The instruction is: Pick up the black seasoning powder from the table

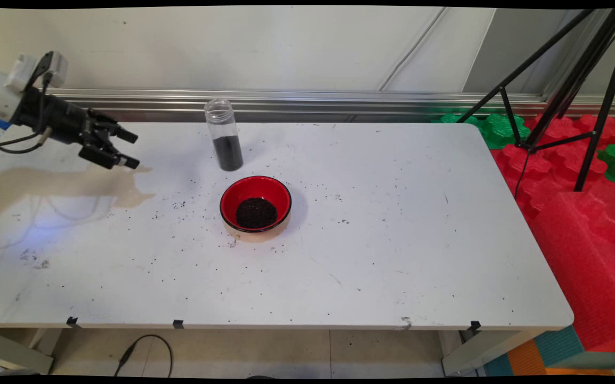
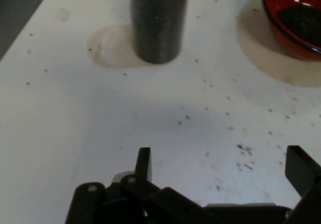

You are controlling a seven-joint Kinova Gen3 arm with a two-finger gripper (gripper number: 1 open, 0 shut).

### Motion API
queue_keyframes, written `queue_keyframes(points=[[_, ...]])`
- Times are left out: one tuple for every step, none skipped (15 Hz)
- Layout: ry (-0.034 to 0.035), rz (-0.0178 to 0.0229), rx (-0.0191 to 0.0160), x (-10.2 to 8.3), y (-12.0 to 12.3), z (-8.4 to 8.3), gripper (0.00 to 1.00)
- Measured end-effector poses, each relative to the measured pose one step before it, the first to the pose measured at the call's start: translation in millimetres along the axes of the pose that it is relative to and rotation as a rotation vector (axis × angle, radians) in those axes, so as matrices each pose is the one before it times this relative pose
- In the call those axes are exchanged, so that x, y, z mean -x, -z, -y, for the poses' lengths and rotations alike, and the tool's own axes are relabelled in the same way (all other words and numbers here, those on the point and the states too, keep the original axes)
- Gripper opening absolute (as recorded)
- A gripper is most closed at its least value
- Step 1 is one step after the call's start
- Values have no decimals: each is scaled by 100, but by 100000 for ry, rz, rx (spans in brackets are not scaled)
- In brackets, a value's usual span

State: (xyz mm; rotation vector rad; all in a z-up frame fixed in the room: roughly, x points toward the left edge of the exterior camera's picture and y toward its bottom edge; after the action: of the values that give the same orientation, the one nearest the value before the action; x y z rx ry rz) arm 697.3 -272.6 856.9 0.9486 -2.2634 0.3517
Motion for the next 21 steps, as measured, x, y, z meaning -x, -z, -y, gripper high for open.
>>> queue_keyframes(points=[[320, -13, -613, -226, -298, 186, 100], [428, -8, -802, -340, -448, 264, 100], [299, 25, -943, -361, -524, 305, 100], [58, -17, -835, -349, -544, 302, 100], [-67, -87, -598, -266, -469, 241, 100], [-285, -163, -480, -346, -608, 289, 100], [-412, -219, -265, -349, -649, 286, 100], [-307, -157, -75, -177, -375, 155, 100], [-374, -222, -34, -213, -458, 182, 100], [-476, -515, 160, -303, -669, 239, 100], [-312, -315, 154, -166, -387, 128, 100], [-342, -358, 276, -171, -395, 114, 100], [-508, -565, 358, -236, -572, 166, 100], [-599, -632, 356, -241, -599, 173, 100], [-507, -570, 248, -187, -491, 149, 100], [-477, -613, 215, -174, -480, 148, 100], [-694, -841, 339, -209, -669, 202, 100], [-664, -828, 397, -178, -674, 195, 100], [-540, -753, 344, -105, -520, 148, 100], [-387, -515, 263, -74, -348, 98, 100], [-610, -782, 524, -112, -530, 127, 100]])
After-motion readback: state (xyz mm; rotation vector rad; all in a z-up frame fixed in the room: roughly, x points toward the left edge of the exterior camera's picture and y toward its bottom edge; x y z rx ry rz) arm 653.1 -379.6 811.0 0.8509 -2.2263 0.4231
